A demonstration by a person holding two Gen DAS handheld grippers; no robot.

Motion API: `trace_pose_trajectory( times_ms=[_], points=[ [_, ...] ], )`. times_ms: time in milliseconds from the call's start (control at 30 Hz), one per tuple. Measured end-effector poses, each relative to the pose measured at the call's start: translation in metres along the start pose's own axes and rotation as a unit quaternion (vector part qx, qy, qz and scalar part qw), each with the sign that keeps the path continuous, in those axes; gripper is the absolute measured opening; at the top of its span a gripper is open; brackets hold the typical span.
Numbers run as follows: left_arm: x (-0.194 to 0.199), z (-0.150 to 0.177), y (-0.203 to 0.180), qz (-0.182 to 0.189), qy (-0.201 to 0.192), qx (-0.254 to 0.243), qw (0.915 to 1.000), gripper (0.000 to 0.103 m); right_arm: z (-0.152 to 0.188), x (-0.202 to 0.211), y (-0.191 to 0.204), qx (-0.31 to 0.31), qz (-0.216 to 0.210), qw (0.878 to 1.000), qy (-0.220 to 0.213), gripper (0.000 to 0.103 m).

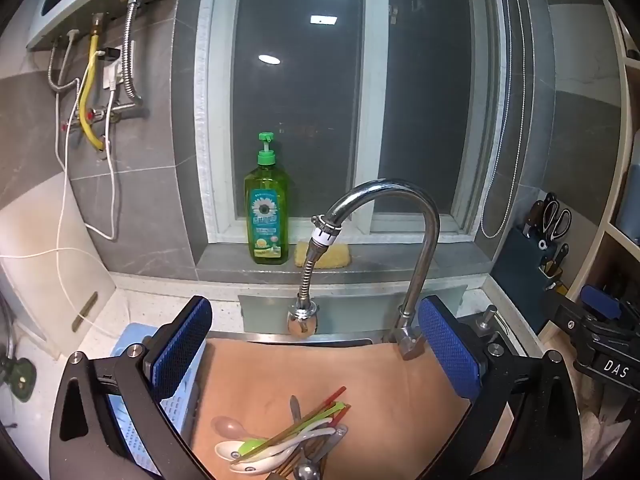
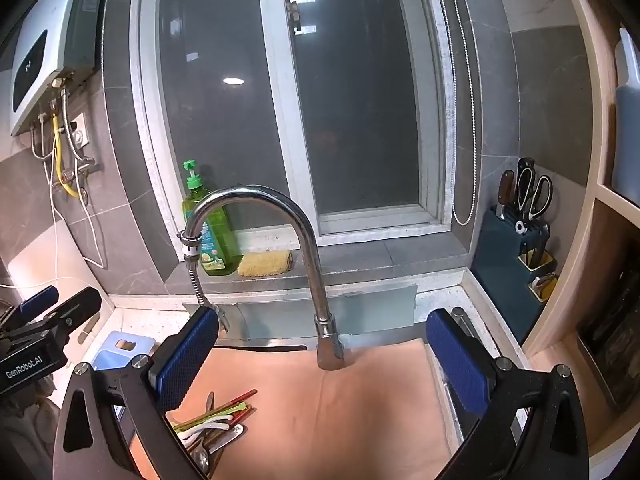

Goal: Organize utensils

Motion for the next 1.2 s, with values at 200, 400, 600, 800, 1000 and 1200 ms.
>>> trace_pose_trajectory(
  times_ms=[200,400,600,800,1000,1200],
  points=[
    [0.0031,0.002,-0.0034,0.0,0.001,-0.003,1.0,0.103,0.0025,0.0001,-0.0024,-0.004,0.001,1.0,0.003,0.103],
    [0.0005,0.0033,-0.0019,0.001,0.006,-0.005,1.0,0.103,0.004,-0.0022,-0.0024,-0.007,0.0,1.0,0.009,0.103],
    [-0.0014,0.0022,-0.0001,0.004,0.0,-0.002,1.0,0.103,0.0043,-0.0026,-0.002,-0.008,-0.001,1.0,0.01,0.103],
    [-0.0011,0.003,-0.0002,0.005,-0.005,0.0,1.0,0.103,0.0039,-0.0041,-0.0005,-0.008,-0.002,1.0,0.011,0.103],
    [-0.0013,0.0018,-0.0013,0.006,-0.011,0.001,0.9999,0.103,0.0036,-0.0063,-0.0003,-0.008,-0.004,1.0,0.013,0.103],
    [-0.0033,0.0015,-0.0009,0.004,-0.01,-0.001,0.9999,0.103,0.0046,-0.0087,-0.0009,-0.01,-0.004,1.0,0.018,0.103]
  ],
)
Point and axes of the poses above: each gripper's, at about its wrist camera, not at the fingertips, and x roughly against the way its jaws point, y to its left, z to its underside, the point moved 3 cm from there along -x, roughly the way its jaws point, and after that the axes turned 1 degree about y, right-handed, at the moved point
